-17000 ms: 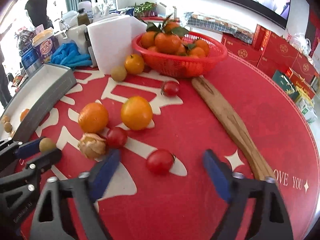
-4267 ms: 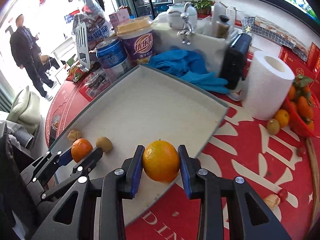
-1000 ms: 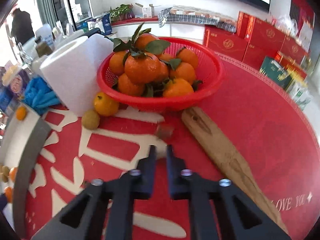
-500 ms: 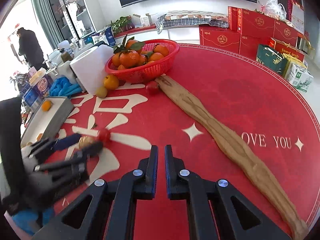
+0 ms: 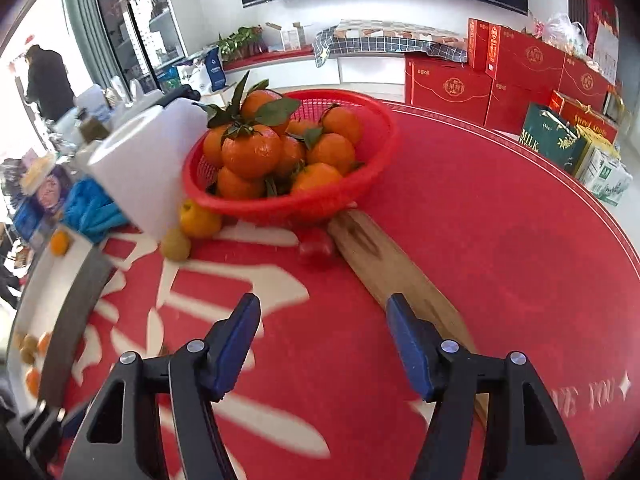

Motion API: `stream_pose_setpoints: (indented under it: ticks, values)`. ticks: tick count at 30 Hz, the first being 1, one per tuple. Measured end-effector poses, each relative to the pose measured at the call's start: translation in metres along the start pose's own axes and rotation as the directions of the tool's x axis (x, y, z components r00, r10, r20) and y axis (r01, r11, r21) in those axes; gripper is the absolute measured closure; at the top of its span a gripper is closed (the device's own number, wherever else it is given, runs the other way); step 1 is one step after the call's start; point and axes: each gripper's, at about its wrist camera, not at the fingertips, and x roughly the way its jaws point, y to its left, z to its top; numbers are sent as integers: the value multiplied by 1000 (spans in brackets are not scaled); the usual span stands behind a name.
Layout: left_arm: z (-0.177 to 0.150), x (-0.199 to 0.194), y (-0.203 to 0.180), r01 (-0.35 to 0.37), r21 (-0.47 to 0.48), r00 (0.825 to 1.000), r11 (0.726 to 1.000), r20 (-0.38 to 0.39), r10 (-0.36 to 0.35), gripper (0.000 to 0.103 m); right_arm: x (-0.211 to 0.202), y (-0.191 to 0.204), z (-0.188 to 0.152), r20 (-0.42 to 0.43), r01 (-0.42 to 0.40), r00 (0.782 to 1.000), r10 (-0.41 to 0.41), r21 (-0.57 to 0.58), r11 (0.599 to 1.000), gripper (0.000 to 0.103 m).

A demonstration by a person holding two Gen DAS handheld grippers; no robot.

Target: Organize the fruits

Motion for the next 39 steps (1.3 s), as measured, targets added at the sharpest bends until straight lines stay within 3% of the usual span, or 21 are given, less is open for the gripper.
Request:
stream_pose_setpoints:
  ticks: [2,5,6,7,8,9,10,14,20,24,26,29,33,39]
  values:
    - [2,2,-1,12,3,1000,1000,-2,-12,67,9,11,7,4,28,1000,-28,-40,999,40]
    - [5,7,-4,11,8,1000,1000,-3,-11,35,17,21,15,10,66,998,-65,-69,995,44]
    - [4,8,-5,1,12,1000,1000,6,-1,35,20,23,16,10,82,997,-81,-78,994,44]
    - [4,8,-7,-5,18,1000,1000,12,4,35,21,25,17,14,107,994,-106,-88,990,56]
    - [4,8,-6,3,16,1000,1000,16,-4,45,23,26,16,7,122,993,-122,-94,988,80]
    - [4,7,-5,3,15,1000,1000,23,-4,66,22,25,16,-1,113,994,-114,-85,990,79]
    - [4,5,-4,1,20,1000,1000,27,-1,77,19,22,14,-1,96,995,-96,-73,993,79]
    - [-5,-3,8,45,-5,999,999,27,-44,77,-14,-2,-5,-14,-75,997,76,20,997,79]
    - [-16,-14,22,93,-62,995,994,28,-91,77,-71,-16,-54,13,-171,985,171,54,984,79]
    - [-24,-18,20,-4,-42,1000,999,24,5,77,-88,-13,-85,17,-166,986,166,60,984,79]
    - [-28,-20,13,-73,-17,997,997,30,74,77,-93,-8,-100,18,-128,992,127,54,990,79]
    - [-30,-20,7,-114,6,993,993,34,114,77,-96,1,-109,24,-87,996,86,44,995,79]
    - [-31,-21,10,-105,-5,994,994,32,105,77,-100,8,-118,54,-44,998,42,35,998,79]
    - [-31,-22,7,-119,7,992,993,34,118,77,-91,5,-120,21,-33,999,32,68,997,79]
